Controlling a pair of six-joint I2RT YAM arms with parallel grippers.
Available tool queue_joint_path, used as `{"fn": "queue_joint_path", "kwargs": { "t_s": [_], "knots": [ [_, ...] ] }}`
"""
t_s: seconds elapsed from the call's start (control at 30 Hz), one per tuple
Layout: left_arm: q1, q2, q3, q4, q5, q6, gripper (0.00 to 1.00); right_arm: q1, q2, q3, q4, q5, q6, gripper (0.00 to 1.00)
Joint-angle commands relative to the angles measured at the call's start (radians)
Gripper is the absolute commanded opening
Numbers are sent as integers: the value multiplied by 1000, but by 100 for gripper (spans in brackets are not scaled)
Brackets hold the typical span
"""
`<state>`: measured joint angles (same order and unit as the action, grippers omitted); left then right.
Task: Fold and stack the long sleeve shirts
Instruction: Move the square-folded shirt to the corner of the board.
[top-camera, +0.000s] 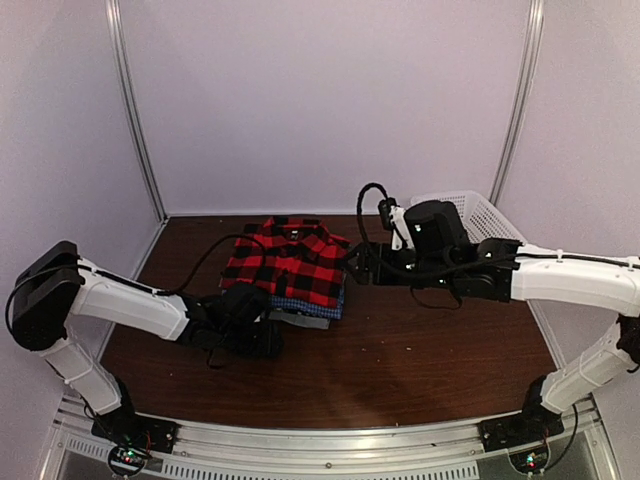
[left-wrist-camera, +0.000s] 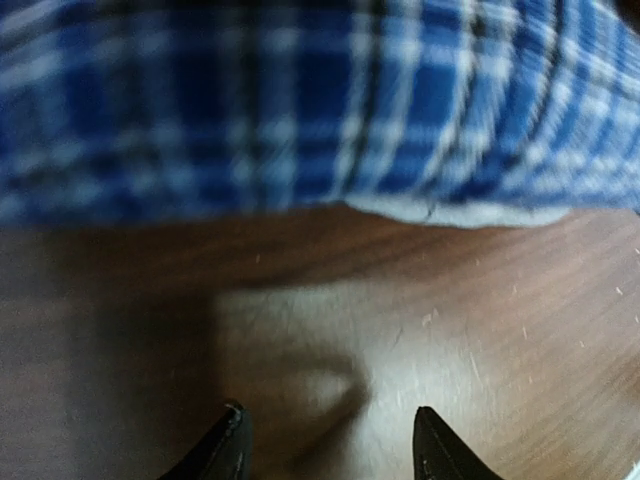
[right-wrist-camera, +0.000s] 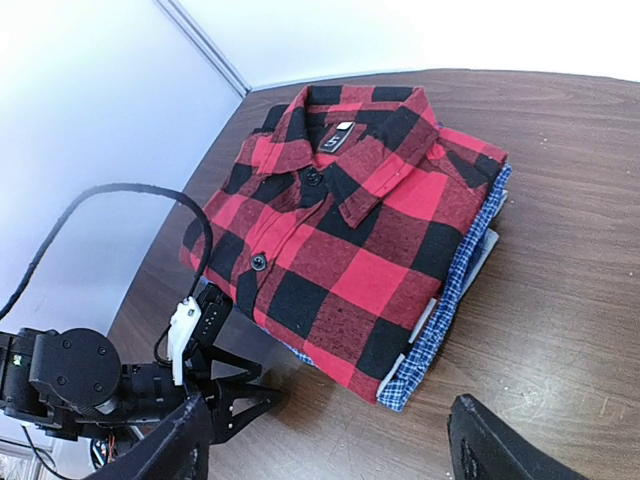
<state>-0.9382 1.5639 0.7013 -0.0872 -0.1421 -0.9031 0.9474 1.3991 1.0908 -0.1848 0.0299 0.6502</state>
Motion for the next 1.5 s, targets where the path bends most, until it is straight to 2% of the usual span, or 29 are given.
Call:
{"fn": "queue_joint_path", "kwargs": {
  "t_s": [0.0,0.27,0.37,0.7,0.8,1.1,1.47],
  "knots": [
    [-8,74,64,80,-101,52,56,3,-85,-50,-51,92,-11,84],
    [-9,208,129,116,-118,77,57,2,-165,-92,-78,129,-2,84],
    [-12,232,148,106,-112,51,52,2,-171,-94,-88,134,2,84],
    [-133,104,14,186,-233,10,50,2,-169,-121,-77,130,10,84],
    [-145,116,26,174,-268,18,50,2,-160,-123,-70,124,12,85],
    [-139,259,162,150,-322,126,57,2,-159,-130,-75,122,21,84],
    [-44,369,245,134,-249,135,56,2,-180,-152,-88,131,34,85]
  ]
}}
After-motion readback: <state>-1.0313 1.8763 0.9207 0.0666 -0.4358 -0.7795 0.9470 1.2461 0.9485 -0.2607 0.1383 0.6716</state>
